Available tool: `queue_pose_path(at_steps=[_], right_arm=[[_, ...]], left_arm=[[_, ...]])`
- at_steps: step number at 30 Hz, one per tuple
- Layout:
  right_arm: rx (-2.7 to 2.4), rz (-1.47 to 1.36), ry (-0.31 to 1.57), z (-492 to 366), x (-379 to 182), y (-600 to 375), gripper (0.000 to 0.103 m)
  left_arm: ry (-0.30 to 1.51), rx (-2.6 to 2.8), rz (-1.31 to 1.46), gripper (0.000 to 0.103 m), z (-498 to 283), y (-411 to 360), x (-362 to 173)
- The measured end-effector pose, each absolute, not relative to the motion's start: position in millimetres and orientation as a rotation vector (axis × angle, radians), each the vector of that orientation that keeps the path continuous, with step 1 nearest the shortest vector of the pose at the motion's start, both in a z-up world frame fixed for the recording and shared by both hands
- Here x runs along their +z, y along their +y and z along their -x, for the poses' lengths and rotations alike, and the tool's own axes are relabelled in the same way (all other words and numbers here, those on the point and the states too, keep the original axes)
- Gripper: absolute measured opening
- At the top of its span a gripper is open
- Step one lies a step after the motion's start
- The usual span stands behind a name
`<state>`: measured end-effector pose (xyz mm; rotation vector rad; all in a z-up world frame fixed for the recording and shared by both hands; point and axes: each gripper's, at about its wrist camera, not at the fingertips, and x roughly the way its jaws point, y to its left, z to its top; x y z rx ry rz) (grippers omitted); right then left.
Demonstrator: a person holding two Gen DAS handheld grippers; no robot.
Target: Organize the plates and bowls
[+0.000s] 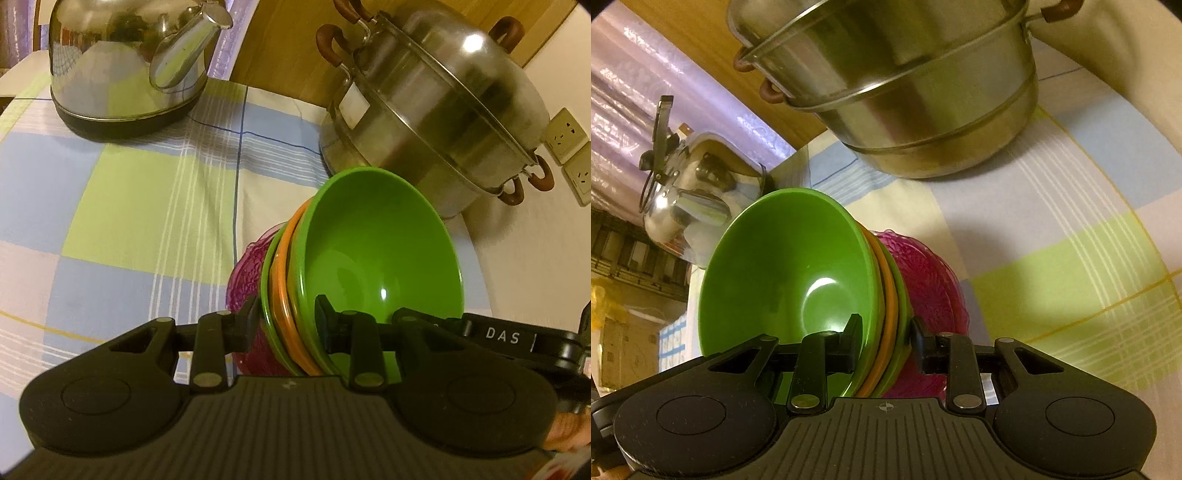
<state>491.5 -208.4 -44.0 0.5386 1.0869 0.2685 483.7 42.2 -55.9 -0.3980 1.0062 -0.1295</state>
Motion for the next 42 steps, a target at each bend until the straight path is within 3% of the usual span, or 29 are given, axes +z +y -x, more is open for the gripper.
queue_pose_path(at_steps=[12,13,16,17,20,25,31,42], right_arm=[[0.256,-0.569,1.079,-490,-48,-214,0.029],[0.257,-0.575,1.081,-490,-48,-214,0.032],[0.266,-0.578,1.084,-487,-47,-215,0.064],[0.263,-0.575,1.069,-483,-45,-216,0.067],[0.259,-0.585,1.043,-474,-39,-220,0.067],[0.261,-0.588,1.003,-451,-24,-227,0.071],[0.267,-0.582,0.961,-412,-3,-234,0.075],[0.245,-0.556,0.946,-325,16,-242,0.077]], left_arm=[[1.001,-0.151,0.432,0.031,-484,45,-58],[0.996,-0.149,0.434,0.032,-483,46,-57],[0.970,-0.144,0.432,0.043,-478,47,-51],[0.955,-0.138,0.430,0.045,-474,47,-47],[0.923,-0.131,0.420,0.050,-463,50,-35],[0.868,-0.106,0.449,0.073,-433,57,-19],[0.819,-0.063,0.409,0.087,-388,57,2],[0.786,-0.032,0.293,0.097,-303,42,22]])
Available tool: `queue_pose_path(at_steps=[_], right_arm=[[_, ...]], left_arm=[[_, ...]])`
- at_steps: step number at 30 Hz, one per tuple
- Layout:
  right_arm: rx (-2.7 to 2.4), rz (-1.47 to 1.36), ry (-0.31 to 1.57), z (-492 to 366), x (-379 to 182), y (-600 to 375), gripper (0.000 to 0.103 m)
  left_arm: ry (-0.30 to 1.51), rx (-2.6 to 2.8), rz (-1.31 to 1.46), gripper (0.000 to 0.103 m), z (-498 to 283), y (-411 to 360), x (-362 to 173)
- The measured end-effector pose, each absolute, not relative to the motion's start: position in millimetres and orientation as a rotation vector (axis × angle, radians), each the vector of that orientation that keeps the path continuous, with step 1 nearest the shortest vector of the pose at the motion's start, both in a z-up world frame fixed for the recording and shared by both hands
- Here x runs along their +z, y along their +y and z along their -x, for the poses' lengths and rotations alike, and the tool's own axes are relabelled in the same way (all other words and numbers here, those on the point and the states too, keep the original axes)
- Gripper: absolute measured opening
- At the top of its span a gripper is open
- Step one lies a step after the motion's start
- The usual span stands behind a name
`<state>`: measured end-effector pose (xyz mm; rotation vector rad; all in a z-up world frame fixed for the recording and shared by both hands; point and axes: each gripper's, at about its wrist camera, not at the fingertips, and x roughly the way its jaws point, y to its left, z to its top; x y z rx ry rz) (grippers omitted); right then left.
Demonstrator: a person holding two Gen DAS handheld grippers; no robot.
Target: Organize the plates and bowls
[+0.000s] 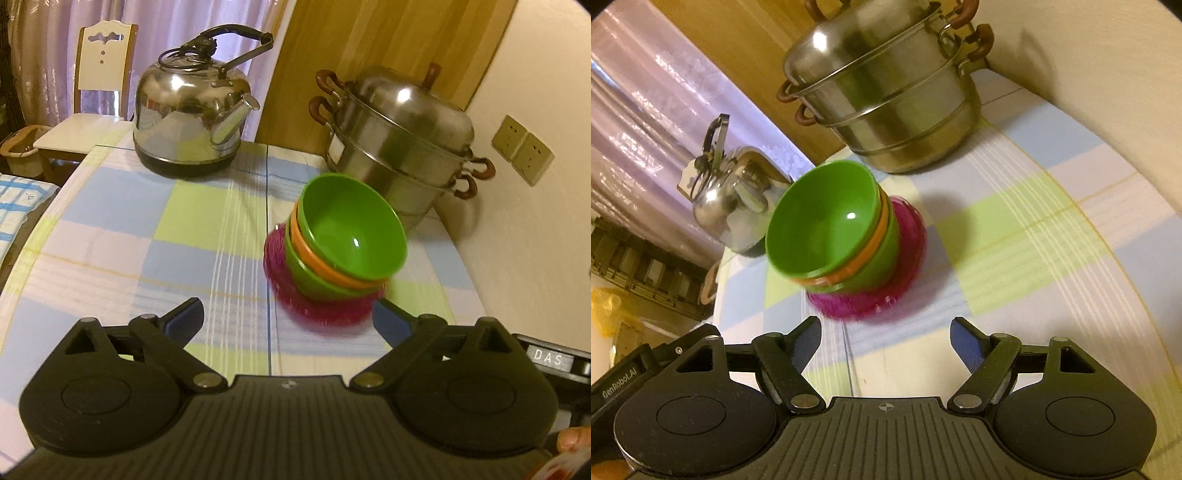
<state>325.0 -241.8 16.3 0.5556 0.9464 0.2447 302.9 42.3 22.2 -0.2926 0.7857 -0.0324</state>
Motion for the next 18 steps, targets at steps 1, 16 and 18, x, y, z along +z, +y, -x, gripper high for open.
queue_pose_path(at_steps=[1,16,18], right_arm=[[0.243,-0.547,0.944,-317,18,-242,0.077],[0.221,-0.396,0.882,-225,43,-245,0.077],[0.210,-0.374,0.875,-217,45,-244,0.077]], left_arm=[[0.784,-0.038,0.285,0.097,-294,41,23],[0.779,-0.014,0.231,0.099,-215,21,31],[0.783,-0.010,0.228,0.099,-207,20,31]])
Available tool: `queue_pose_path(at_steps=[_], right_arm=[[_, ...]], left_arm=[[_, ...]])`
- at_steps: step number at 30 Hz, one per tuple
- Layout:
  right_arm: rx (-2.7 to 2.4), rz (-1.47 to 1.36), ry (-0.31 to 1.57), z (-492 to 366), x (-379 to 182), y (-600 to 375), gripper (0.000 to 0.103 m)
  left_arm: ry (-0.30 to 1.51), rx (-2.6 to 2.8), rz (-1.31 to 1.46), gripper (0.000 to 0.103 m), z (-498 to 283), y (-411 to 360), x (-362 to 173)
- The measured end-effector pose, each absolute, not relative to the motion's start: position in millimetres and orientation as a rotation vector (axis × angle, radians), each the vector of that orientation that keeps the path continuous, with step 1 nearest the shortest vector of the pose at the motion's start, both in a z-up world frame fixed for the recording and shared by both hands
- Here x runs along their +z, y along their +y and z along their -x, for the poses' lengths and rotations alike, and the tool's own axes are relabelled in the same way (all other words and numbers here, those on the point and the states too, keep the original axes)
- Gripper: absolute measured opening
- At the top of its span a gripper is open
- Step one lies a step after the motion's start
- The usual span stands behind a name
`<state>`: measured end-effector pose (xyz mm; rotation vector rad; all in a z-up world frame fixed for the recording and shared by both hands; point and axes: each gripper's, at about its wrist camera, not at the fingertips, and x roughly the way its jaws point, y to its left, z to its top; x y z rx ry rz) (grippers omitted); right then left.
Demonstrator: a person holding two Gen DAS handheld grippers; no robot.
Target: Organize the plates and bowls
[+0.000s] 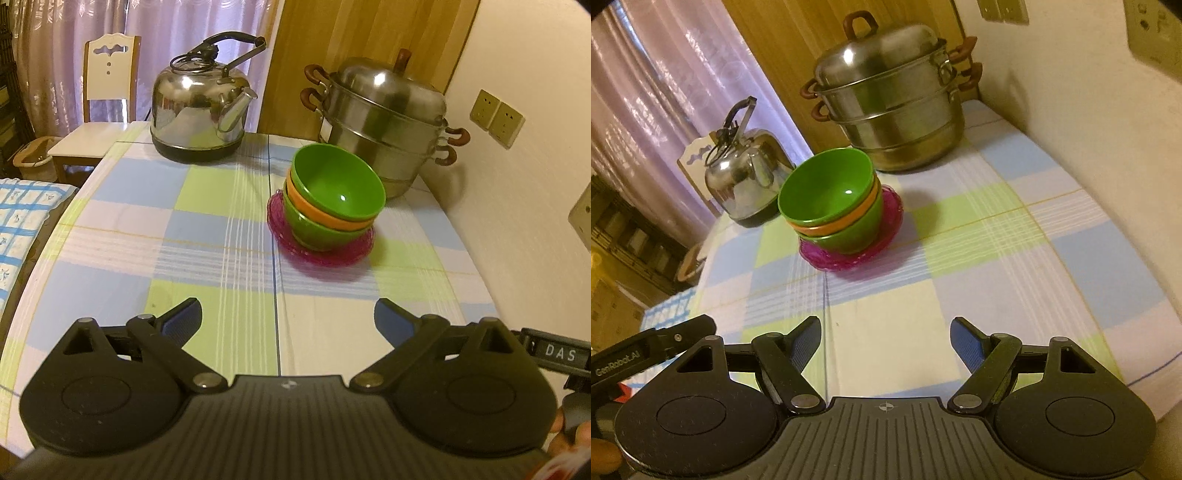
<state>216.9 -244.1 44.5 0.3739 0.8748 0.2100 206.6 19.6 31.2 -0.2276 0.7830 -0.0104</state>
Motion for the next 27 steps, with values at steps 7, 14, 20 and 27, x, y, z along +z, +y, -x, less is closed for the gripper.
queue_pose_path(at_steps=[7,14,20,27], right_arm=[[0.189,-0.294,0.845,-189,49,-241,0.077],[0.189,-0.199,0.809,-156,55,-236,0.077],[0.222,-0.164,0.802,-129,60,-233,0.077],[0.237,-0.112,0.781,-107,68,-228,0.077]], left_arm=[[0.769,-0.013,0.196,0.099,-174,13,35],[0.747,-0.024,0.138,0.099,-144,8,41],[0.740,-0.019,0.122,0.099,-122,4,41],[0.774,0.007,0.131,0.099,-103,0,34]])
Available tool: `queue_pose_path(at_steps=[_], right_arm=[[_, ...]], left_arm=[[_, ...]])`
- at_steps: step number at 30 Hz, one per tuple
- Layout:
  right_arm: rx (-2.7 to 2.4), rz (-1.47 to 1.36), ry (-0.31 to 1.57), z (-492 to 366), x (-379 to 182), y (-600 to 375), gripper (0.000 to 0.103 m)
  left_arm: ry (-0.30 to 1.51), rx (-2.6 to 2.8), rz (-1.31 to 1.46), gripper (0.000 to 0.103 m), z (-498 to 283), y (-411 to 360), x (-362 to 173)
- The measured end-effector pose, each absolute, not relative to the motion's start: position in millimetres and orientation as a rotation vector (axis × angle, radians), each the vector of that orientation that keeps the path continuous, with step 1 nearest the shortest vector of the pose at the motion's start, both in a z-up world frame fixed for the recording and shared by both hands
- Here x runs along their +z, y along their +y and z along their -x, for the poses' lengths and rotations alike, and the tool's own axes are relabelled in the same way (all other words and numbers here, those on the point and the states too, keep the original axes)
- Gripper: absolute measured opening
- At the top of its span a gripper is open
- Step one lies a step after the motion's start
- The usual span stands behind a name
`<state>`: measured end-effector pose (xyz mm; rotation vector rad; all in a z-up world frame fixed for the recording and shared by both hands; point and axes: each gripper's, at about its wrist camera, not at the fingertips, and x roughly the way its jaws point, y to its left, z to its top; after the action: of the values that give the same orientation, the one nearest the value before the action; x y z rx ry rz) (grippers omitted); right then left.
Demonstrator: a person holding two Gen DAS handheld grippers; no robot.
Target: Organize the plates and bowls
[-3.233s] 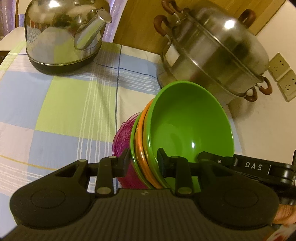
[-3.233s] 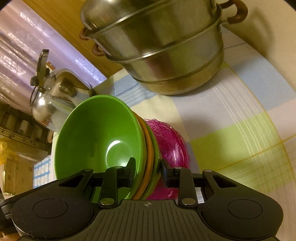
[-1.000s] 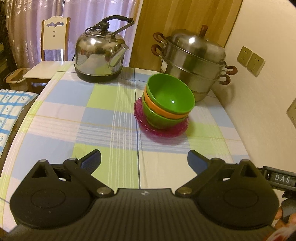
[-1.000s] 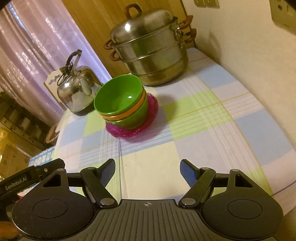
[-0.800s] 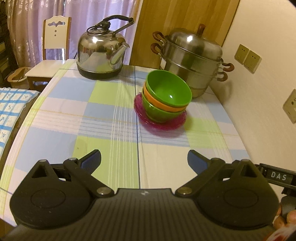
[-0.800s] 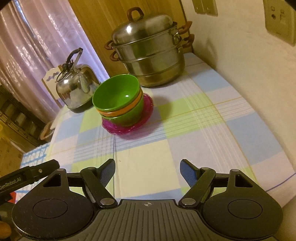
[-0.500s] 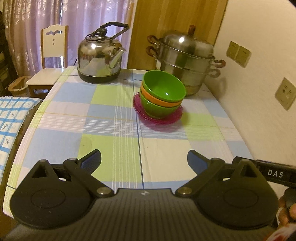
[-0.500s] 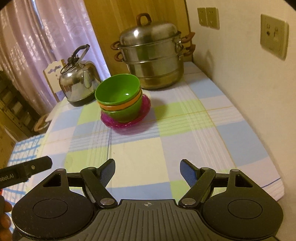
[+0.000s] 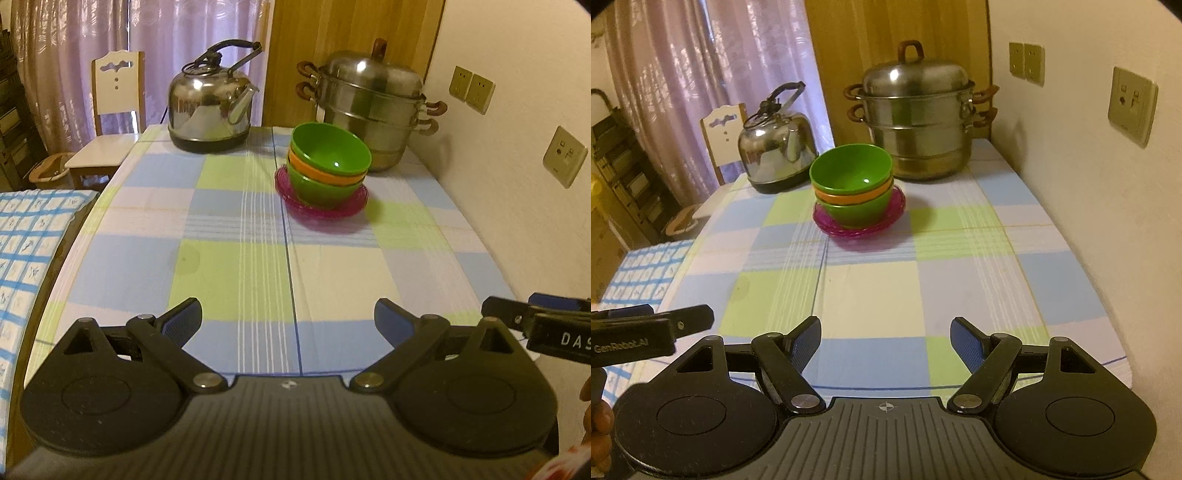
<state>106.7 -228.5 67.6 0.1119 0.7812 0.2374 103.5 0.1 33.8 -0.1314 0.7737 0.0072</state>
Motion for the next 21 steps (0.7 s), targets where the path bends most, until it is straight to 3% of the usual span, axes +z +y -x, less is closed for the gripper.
queue_pose_path(at_steps=[21], right_arm=[[0.244,-0.082,0.771,-95,63,-219,0.077]], left_arm=[[0.791,-0.004,0.128,0.100,-94,-10,24]])
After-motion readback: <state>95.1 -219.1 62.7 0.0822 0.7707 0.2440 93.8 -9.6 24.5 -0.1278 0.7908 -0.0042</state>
